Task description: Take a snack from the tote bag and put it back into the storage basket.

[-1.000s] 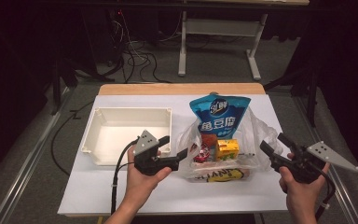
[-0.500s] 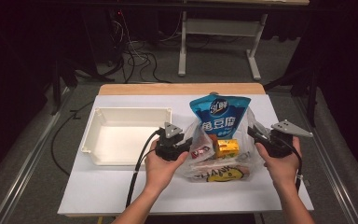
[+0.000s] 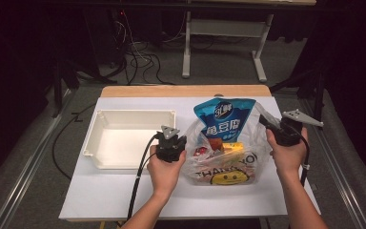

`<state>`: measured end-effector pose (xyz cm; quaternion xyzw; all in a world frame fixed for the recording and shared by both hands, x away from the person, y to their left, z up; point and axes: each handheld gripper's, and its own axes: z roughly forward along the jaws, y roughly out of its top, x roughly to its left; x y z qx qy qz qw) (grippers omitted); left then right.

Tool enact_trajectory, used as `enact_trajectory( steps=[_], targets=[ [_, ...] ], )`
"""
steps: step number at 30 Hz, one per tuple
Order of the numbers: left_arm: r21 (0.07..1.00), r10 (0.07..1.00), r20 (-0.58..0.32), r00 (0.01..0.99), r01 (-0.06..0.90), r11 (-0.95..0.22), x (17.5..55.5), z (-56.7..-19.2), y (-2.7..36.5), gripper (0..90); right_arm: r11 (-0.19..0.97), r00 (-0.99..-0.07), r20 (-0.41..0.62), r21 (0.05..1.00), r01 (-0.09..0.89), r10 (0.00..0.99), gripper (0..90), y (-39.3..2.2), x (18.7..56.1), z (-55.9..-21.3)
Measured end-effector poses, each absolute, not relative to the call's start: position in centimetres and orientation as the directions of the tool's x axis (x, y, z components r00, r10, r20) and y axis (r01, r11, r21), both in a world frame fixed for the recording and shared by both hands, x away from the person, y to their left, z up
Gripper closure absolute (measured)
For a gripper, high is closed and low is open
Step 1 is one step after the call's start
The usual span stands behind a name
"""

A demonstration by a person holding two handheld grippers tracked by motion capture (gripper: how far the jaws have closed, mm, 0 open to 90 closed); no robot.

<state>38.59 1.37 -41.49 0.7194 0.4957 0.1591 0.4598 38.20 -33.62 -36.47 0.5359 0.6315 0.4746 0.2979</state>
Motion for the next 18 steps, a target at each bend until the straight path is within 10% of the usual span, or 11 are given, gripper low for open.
enact_trajectory(
  steps=[18],
  targets=[
    [0.786,0.85,-0.126,0.511,0.574,-0.229,35.9,-44.8,-0.1,89.8,0.009,-0.214,0.183,0.738,0.674,0.959,90.0,-35.5,41.0,-44.8]
  ],
)
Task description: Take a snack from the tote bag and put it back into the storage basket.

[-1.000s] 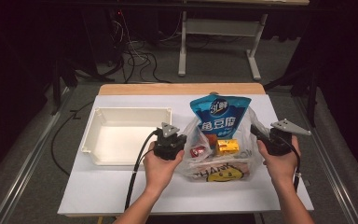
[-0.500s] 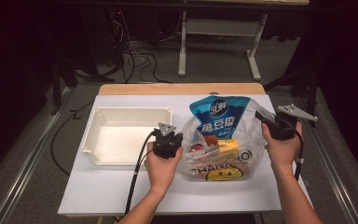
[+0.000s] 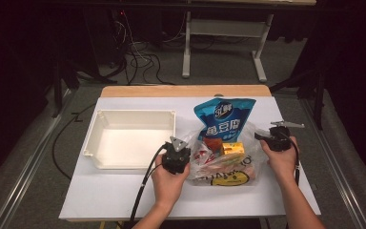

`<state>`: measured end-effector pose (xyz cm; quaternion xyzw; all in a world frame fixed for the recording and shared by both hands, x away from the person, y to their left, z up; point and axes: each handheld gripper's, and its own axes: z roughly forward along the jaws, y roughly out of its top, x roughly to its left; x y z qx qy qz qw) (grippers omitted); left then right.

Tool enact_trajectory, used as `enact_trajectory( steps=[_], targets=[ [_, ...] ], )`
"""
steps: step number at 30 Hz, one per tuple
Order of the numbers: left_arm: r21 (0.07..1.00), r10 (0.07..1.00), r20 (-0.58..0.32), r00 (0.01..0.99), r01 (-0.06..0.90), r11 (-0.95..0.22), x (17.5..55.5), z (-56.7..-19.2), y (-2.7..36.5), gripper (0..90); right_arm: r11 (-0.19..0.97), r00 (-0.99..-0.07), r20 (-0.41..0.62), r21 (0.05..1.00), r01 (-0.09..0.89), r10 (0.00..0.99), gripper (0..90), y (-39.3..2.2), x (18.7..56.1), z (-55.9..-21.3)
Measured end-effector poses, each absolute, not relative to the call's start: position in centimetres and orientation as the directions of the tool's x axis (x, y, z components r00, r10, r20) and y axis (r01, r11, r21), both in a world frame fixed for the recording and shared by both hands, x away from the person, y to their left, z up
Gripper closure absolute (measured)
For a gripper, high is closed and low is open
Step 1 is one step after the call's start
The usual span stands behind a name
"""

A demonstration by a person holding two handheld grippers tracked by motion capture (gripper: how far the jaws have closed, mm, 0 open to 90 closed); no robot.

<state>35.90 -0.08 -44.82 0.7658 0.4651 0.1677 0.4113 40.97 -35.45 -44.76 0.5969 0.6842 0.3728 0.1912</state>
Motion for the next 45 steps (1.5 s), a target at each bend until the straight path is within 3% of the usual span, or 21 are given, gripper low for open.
enact_trajectory(
  steps=[7,14,15,16,17,18,21,25,28,32,37,39,40,43,45],
  targets=[
    [0.739,0.857,-0.167,0.488,0.637,-0.219,34.9,-48.2,0.6,89.6,0.067,-0.26,0.168,0.707,0.704,0.951,90.0,-35.8,39.9,-46.4],
    [0.731,0.844,-0.158,0.512,0.636,-0.248,34.6,-48.0,1.4,86.8,0.06,-0.248,0.172,0.697,0.715,0.953,88.9,-36.5,38.7,-47.6],
    [0.731,0.844,-0.158,0.512,0.636,-0.248,34.6,-48.0,1.4,81.0,0.05,-0.244,0.182,0.698,0.714,0.952,84.3,-36.5,38.5,-47.6],
    [0.736,0.838,-0.152,0.524,0.626,-0.258,34.7,-47.9,1.5,81.0,0.05,-0.244,0.182,0.698,0.714,0.952,84.3,-36.5,38.5,-47.6],
    [0.738,0.838,-0.132,0.53,0.617,-0.273,34.5,-47.4,1.9,72.6,0.047,-0.248,0.181,0.713,0.7,0.952,67.0,-36.7,38.0,-47.3],
    [0.746,0.835,-0.132,0.534,0.608,-0.271,34.3,-47.1,2.2,69.9,0.041,-0.252,0.186,0.725,0.687,0.95,61.8,-36.8,37.6,-47.0],
    [0.745,0.823,-0.158,0.545,0.613,-0.263,34.0,-46.3,2.9,61.5,0.022,-0.258,0.198,0.755,0.656,0.946,51.0,-37.0,35.9,-45.5],
    [0.771,0.801,-0.225,0.555,0.604,-0.202,32.7,-44.4,4.7,55.0,-0.002,-0.253,0.191,0.802,0.597,0.948,43.4,-36.8,33.0,-43.5],
    [0.778,0.764,-0.304,0.569,0.611,-0.146,31.7,-43.9,5.0,51.4,-0.031,-0.239,0.2,0.822,0.569,0.95,41.9,-36.0,30.7,-42.5],
    [0.766,0.72,-0.332,0.609,0.62,-0.171,30.9,-43.8,4.5,46.4,-0.041,-0.275,0.245,0.811,0.583,0.93,41.3,-34.7,28.9,-42.4],
    [0.697,0.669,-0.405,0.623,0.684,-0.215,31.3,-45.4,3.7,41.0,-0.017,-0.324,0.29,0.768,0.641,0.9,52.1,-33.5,28.5,-43.9],
    [0.685,0.652,-0.438,0.619,0.7,-0.204,31.5,-45.8,3.6,46.9,-0.002,-0.338,0.293,0.758,0.652,0.894,65.9,-33.1,28.7,-44.3],
    [0.678,0.629,-0.457,0.628,0.704,-0.211,31.6,-45.9,3.7,57.1,-0.019,-0.333,0.31,0.756,0.655,0.89,74.5,-33.0,28.7,-44.3],
    [0.676,0.609,-0.434,0.663,0.687,-0.266,31.7,-46.0,3.5,87.0,0.007,-0.324,0.258,0.772,0.635,0.91,87.2,-32.5,28.4,-43.9],
    [0.674,0.603,-0.417,0.68,0.677,-0.297,31.6,-45.9,3.5,90.0,0.012,-0.325,0.255,0.771,0.637,0.911,88.8,-32.4,28.2,-43.6]
  ],
)
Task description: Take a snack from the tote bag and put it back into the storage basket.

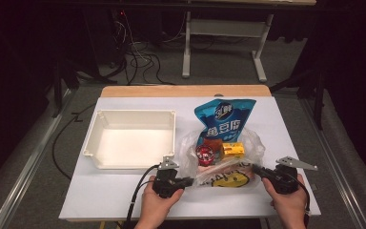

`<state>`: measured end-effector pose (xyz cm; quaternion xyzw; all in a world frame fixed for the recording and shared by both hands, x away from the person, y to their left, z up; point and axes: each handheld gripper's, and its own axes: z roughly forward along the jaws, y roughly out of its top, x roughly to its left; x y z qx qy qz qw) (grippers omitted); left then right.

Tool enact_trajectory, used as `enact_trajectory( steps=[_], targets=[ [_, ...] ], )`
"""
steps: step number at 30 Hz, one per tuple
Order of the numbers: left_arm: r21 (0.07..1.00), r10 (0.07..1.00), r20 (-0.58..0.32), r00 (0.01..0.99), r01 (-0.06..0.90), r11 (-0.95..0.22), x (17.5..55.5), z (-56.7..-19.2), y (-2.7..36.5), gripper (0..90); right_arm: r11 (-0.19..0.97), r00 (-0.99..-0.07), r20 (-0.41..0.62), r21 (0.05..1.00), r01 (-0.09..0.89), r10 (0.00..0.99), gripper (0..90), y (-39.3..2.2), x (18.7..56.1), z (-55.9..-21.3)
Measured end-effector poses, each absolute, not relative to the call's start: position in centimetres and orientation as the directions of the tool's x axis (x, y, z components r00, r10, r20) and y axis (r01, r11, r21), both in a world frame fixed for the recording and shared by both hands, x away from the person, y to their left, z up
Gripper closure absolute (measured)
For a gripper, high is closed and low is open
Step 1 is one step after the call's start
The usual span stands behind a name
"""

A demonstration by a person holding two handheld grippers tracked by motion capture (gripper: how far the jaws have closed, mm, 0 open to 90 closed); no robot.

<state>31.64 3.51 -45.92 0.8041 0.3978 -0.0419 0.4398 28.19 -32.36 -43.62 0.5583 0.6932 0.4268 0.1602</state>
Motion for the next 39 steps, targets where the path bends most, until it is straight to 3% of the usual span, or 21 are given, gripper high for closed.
enact_trajectory(
  steps=[5,12,27,32,36,39],
  targets=[
    [0.675,0.624,-0.366,0.691,0.658,-0.333,31.4,-45.5,3.9,90.0,0.0,-0.308,0.253,0.773,0.634,0.917,88.8,-32.8,26.9,-42.9],
    [0.638,0.651,-0.338,0.68,0.674,-0.372,32.1,-46.2,4.4,90.0,0.018,-0.288,0.278,0.69,0.723,0.916,88.9,-33.7,25.4,-44.5],
    [0.654,0.692,-0.301,0.656,0.67,-0.351,32.4,-46.7,4.7,89.4,0.062,-0.279,0.252,0.63,0.774,0.927,88.7,-34.2,26.8,-46.5],
    [0.698,0.646,-0.369,0.668,0.658,-0.281,31.9,-45.8,4.9,74.4,0.066,-0.274,0.256,0.608,0.791,0.927,88.7,-34.4,26.9,-46.8],
    [0.741,0.604,-0.399,0.69,0.63,-0.23,31.4,-44.3,4.6,70.4,0.069,-0.275,0.249,0.611,0.788,0.929,88.6,-34.3,26.8,-46.8],
    [0.756,0.588,-0.424,0.689,0.627,-0.188,31.3,-43.5,4.0,61.4,0.075,-0.278,0.244,0.612,0.787,0.929,88.5,-34.2,26.8,-46.8]
  ],
)
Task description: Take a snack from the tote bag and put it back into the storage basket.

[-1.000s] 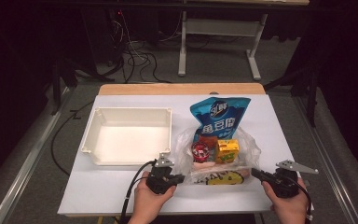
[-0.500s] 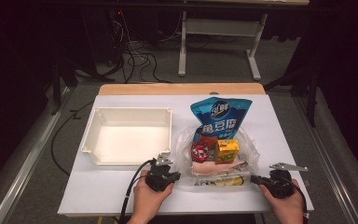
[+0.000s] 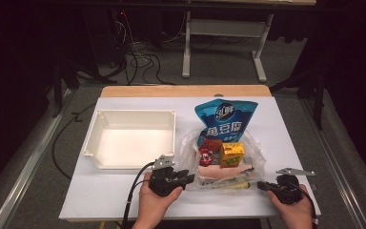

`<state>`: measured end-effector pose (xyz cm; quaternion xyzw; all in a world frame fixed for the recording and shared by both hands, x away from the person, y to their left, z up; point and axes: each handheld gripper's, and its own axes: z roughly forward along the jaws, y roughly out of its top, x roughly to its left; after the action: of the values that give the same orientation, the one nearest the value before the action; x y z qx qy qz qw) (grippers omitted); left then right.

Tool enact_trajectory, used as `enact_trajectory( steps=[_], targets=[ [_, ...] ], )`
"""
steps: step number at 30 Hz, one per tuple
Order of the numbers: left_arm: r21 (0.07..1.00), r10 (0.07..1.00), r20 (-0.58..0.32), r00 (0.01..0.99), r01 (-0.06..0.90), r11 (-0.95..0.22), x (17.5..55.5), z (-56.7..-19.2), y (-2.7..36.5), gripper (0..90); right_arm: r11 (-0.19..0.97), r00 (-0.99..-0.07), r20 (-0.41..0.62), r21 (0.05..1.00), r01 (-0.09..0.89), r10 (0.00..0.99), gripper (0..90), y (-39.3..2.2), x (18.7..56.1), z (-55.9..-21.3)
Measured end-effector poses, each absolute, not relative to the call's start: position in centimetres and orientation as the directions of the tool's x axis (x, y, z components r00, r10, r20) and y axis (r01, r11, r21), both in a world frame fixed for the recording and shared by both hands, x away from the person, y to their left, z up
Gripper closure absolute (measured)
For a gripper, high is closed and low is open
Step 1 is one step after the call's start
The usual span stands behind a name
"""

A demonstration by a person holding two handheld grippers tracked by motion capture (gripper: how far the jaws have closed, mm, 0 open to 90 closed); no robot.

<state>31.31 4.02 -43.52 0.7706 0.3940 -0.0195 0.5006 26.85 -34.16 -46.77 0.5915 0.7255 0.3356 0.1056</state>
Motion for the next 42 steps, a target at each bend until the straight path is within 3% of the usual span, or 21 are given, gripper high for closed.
enact_trajectory(
  steps=[5,8,9,12,15,23,25,38,42],
  targets=[
    [0.747,0.621,-0.43,0.656,0.645,-0.163,31.5,-43.5,2.3,41.0,0.077,-0.279,0.242,0.613,0.786,0.929,88.4,-34.0,26.8,-46.8],
    [0.735,0.692,-0.382,0.613,0.655,-0.174,31.8,-43.8,0.8,36.2,0.09,-0.291,0.23,0.621,0.779,0.929,88.4,-33.7,26.8,-46.7],
    [0.734,0.707,-0.368,0.604,0.655,-0.177,31.8,-43.9,0.7,38.3,0.088,-0.287,0.229,0.621,0.779,0.93,88.3,-33.6,26.7,-46.6],
    [0.725,0.688,-0.367,0.626,0.656,-0.21,32.0,-44.2,1.0,67.7,0.09,-0.292,0.23,0.625,0.776,0.928,88.4,-33.6,26.7,-46.6],
    [0.717,0.684,-0.377,0.625,0.664,-0.212,32.1,-43.9,1.9,87.8,0.088,-0.296,0.235,0.628,0.773,0.926,88.3,-33.8,26.6,-46.5],
    [0.652,0.673,-0.41,0.616,0.713,-0.256,32.3,-45.7,3.7,89.0,0.075,-0.305,0.243,0.657,0.75,0.921,88.4,-33.9,25.9,-45.6],
    [0.608,0.674,-0.395,0.625,0.727,-0.318,32.5,-47.3,3.3,88.8,0.09,-0.308,0.235,0.643,0.761,0.922,88.5,-33.8,26.1,-45.8],
    [0.642,0.683,-0.372,0.629,0.705,-0.3,32.7,-47.8,2.6,84.1,0.068,-0.227,0.196,0.596,0.8,0.954,88.8,-35.3,26.8,-46.4],
    [0.64,0.68,-0.365,0.636,0.702,-0.312,32.8,-47.8,2.7,85.2,0.056,-0.189,0.162,0.597,0.8,0.969,82.5,-35.7,26.6,-46.2]
  ],
)
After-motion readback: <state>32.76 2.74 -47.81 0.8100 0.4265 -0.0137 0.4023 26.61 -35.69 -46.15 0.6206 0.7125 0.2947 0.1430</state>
